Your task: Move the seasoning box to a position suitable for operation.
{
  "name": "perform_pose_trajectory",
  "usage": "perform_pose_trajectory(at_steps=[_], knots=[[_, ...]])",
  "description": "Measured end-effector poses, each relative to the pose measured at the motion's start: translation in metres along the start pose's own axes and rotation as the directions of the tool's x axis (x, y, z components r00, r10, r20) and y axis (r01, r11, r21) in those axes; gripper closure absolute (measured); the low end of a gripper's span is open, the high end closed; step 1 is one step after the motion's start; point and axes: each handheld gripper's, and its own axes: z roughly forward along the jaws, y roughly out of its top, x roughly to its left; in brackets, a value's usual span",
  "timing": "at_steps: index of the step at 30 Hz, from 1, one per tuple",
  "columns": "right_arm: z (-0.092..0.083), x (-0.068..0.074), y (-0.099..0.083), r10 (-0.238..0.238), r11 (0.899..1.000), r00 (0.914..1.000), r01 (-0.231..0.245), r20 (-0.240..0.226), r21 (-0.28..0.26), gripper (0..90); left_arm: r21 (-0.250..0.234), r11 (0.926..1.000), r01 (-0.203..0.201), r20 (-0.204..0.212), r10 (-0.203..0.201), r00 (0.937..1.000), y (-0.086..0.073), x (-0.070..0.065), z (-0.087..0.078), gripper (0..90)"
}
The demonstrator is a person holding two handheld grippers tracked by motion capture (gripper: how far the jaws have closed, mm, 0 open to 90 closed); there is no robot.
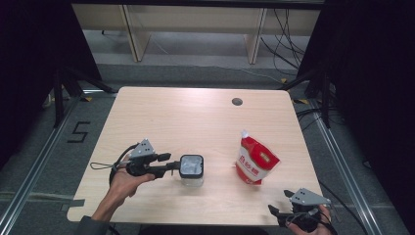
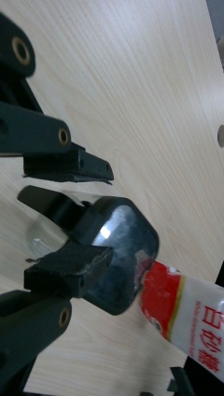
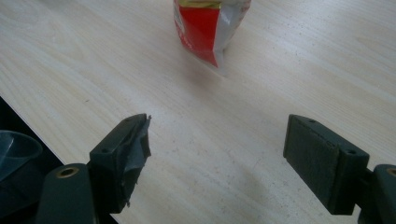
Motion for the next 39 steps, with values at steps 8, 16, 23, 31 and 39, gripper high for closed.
perform_pose_trajectory(at_steps=[8,16,23,31,39], knots=[[0.0,0.0,0.0,-0.009,1.0,1.0,0.009,-0.003,0.004,23.4,0.005,0.9978,-0.067,0.01,0.067,0.9977,-0.029,0.001,0.004,49.3],[0.001,0.001,0.0,-0.011,1.0,0.9999,0.012,-0.011,0.007,23.3,0.046,0.9897,-0.135,0.02,0.135,0.9907,-0.034,0.002,0.025,54.9],[0.002,0.003,0.0,-0.006,1.0,0.9998,0.006,-0.02,0.014,23.4,0.067,0.9859,-0.153,0.018,0.153,0.9881,-0.037,0.005,0.035,62.3],[0.002,0.001,0.001,-0.021,1.0,0.9996,0.021,-0.017,0.006,23.3,0.085,0.9813,-0.173,0.015,0.172,0.985,-0.035,0.004,0.037,72.8],[0.002,0.003,0.001,-0.002,1.0,0.9997,0.002,-0.024,0.006,23.4,0.066,0.9796,-0.19,0.002,0.19,0.9817,-0.035,-0.006,0.036,73.6]])
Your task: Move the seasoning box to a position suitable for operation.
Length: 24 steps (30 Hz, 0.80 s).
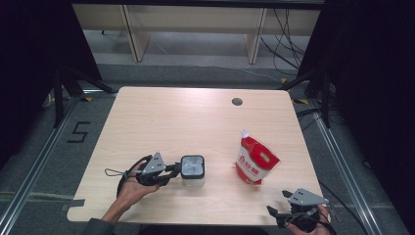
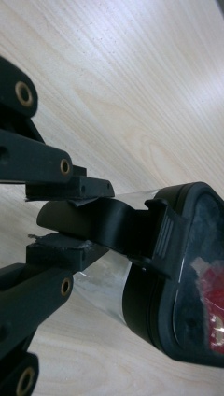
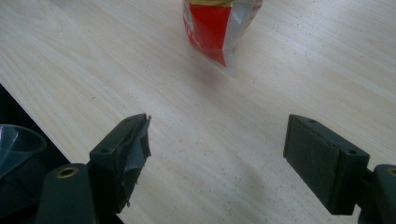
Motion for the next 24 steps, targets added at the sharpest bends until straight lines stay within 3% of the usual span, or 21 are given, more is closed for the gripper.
perform_pose_trajectory(at_steps=[1,2,3,5,7,9,10,12,13,24], knots=[[0.0,0.0,0.0,0.0,1.0,1.0,0.0,-0.001,0.001,23.4,-0.007,0.9999,-0.012,0.005,0.012,0.9999,0.001,-0.001,-0.001,73.6],[0.0,-0.002,0.0,-0.026,1.0,0.9997,0.026,0.004,-0.005,23.4,-0.016,0.9998,0.008,-0.003,-0.009,1.0,0.001,-0.003,-0.001,73.6],[0.0,-0.002,0.0,-0.026,1.0,0.9996,0.026,0.007,-0.005,23.4,-0.002,1.0,-0.006,-0.007,0.006,1.0,0.002,-0.004,-0.002,73.6],[0.0,0.0,0.0,0.001,1.0,1.0,-0.001,-0.001,0.001,23.4,-0.007,1.0,0.001,-0.002,-0.001,1.0,0.001,-0.007,-0.002,73.5],[0.001,-0.002,0.0,-0.027,1.0,0.9996,0.027,-0.003,-0.003,23.6,-0.008,0.9999,0.009,0.009,-0.009,0.9999,0.0,-0.01,-0.001,73.5],[0.0,-0.001,0.0,-0.024,1.0,0.9997,0.024,-0.003,-0.004,23.6,-0.008,0.9999,-0.008,0.014,0.008,0.9999,-0.001,-0.012,0.0,73.4],[0.001,-0.001,0.0,-0.024,1.0,0.9997,0.024,-0.004,-0.004,23.6,0.015,0.9998,-0.01,0.026,0.01,0.9996,-0.001,-0.013,-0.001,73.4],[0.001,-0.001,0.0,-0.02,1.0,0.9998,0.02,-0.006,-0.003,23.6,0.001,1.0,0.002,0.043,-0.002,0.9991,0.0,-0.018,0.001,73.4],[0.001,-0.001,0.0,-0.021,1.0,0.9998,0.021,-0.006,-0.004,23.6,0.007,0.9997,-0.025,0.044,0.025,0.9987,0.001,-0.018,0.001,73.5],[0.001,-0.001,0.0,-0.023,1.0,0.9997,0.023,-0.006,-0.004,23.6,0.001,0.9986,-0.053,0.116,0.052,0.9919,0.008,-0.041,0.009,73.5]])
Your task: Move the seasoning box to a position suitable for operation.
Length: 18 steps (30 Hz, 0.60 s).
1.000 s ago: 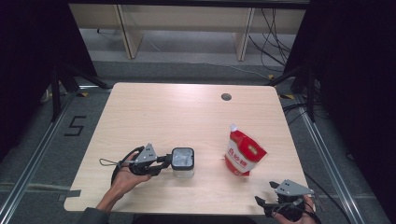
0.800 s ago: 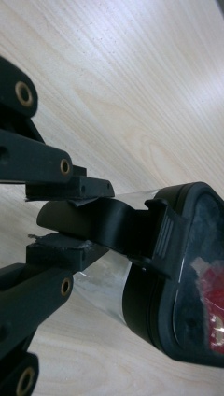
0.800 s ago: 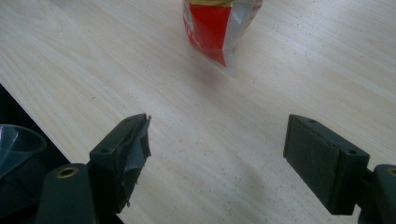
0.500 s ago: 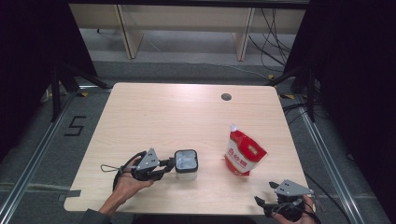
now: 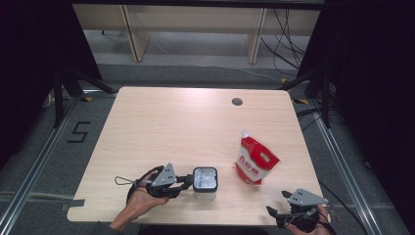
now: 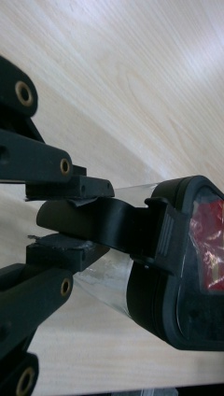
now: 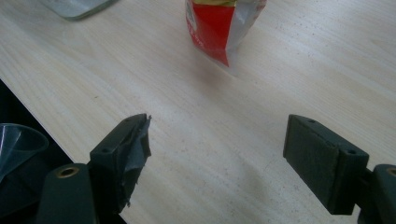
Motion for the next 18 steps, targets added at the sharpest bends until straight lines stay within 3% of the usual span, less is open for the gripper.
perform_pose_trajectory(at_steps=[5,15,16,17,18], knots=[[-0.0006,0.0009,0.0005,0.002,1.0,1.0,-0.002,0.001,0.007,23.7,-0.009,0.9999,0.011,0.025,-0.01,0.9996,0.0016,-0.0065,0.0041,73.4],[-0.0002,0.0017,0.0007,0.008,1.0,1.0,-0.008,-0.002,0.012,23.7,-0.012,0.9996,0.027,0.047,-0.027,0.9985,0.0011,-0.005,0.0045,72.5],[-0.0001,0.0016,0.0006,0.008,1.0,1.0,-0.008,-0.002,0.012,23.7,-0.016,0.9988,0.046,0.049,-0.045,0.9978,0.0011,-0.006,0.0045,71.1],[0.0004,0.0017,0.0004,0.01,1.0,0.9999,-0.01,-0.001,0.005,23.7,0.003,0.9997,0.023,0.046,-0.023,0.9987,0.0015,-0.0047,0.0033,66.9],[0.0002,0.0015,0.0004,0.011,1.0,0.9999,-0.011,-0.003,0.007,23.7,0.005,0.9996,0.029,0.047,-0.029,0.9985,0.0016,-0.0063,0.0028,62.2]])
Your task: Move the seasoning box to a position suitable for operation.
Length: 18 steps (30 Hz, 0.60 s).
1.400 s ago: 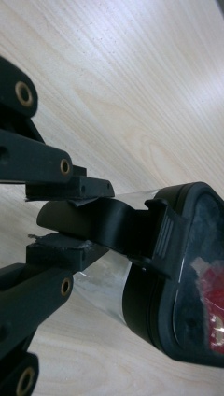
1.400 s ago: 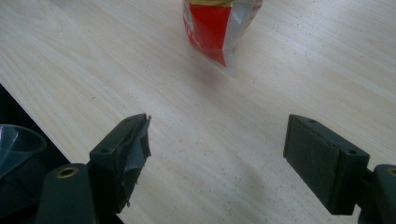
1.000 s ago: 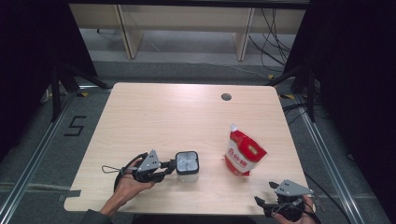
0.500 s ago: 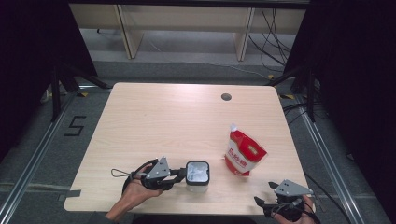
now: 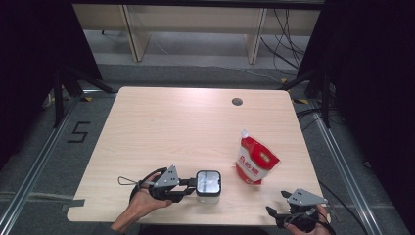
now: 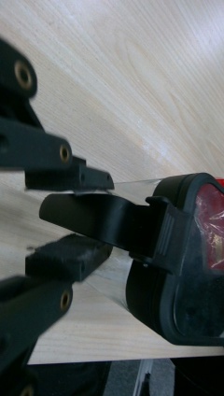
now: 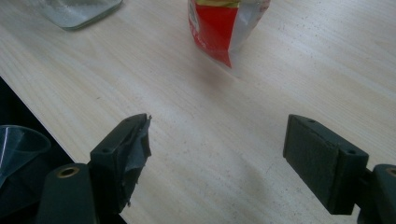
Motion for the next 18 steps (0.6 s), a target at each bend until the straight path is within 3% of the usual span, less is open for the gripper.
perform_pose_trajectory(at_steps=[2,6,7,8,10,12,14,18], knots=[[-0.001,0.001,0.0,0.017,1.0,0.9998,-0.017,-0.004,0.004,23.7,0.015,0.9994,-0.031,-0.005,0.031,0.9995,0.001,-0.001,-0.002,52.3],[0.0,0.0,0.0,0.002,1.0,1.0,-0.002,-0.006,-0.003,23.7,0.022,0.9989,0.041,-0.019,-0.041,0.999,0.004,-0.005,-0.005,32.1],[0.0,0.0,0.0,0.003,1.0,1.0,-0.003,-0.007,-0.001,23.7,0.024,0.9993,0.031,-0.018,-0.03,0.9994,0.005,-0.003,-0.007,29.8],[0.0,0.0,-0.001,0.002,1.0,1.0,-0.002,-0.007,-0.001,23.7,0.014,0.9982,0.059,-0.013,-0.059,0.9982,0.006,-0.005,-0.008,28.7],[-0.001,0.001,-0.001,0.014,1.0,0.9999,-0.014,-0.006,0.006,23.7,0.008,0.9983,0.058,-0.019,-0.058,0.9981,0.009,-0.007,-0.012,26.6],[0.0,-0.002,-0.001,-0.014,1.0,0.9999,0.014,-0.005,-0.001,23.7,-0.013,0.9968,0.079,-0.013,-0.079,0.9968,0.011,-0.01,-0.016,24.6],[0.0,-0.002,-0.001,-0.016,1.0,0.9999,0.016,-0.004,0.0,23.7,-0.017,0.9974,0.07,-0.029,-0.07,0.9971,0.013,-0.011,-0.019,23.4],[0.0,-0.001,0.0,-0.014,1.0,0.9999,0.014,-0.009,0.004,23.7,-0.026,0.9937,0.109,-0.048,-0.11,0.9928,0.016,-0.015,-0.022,22.6]])
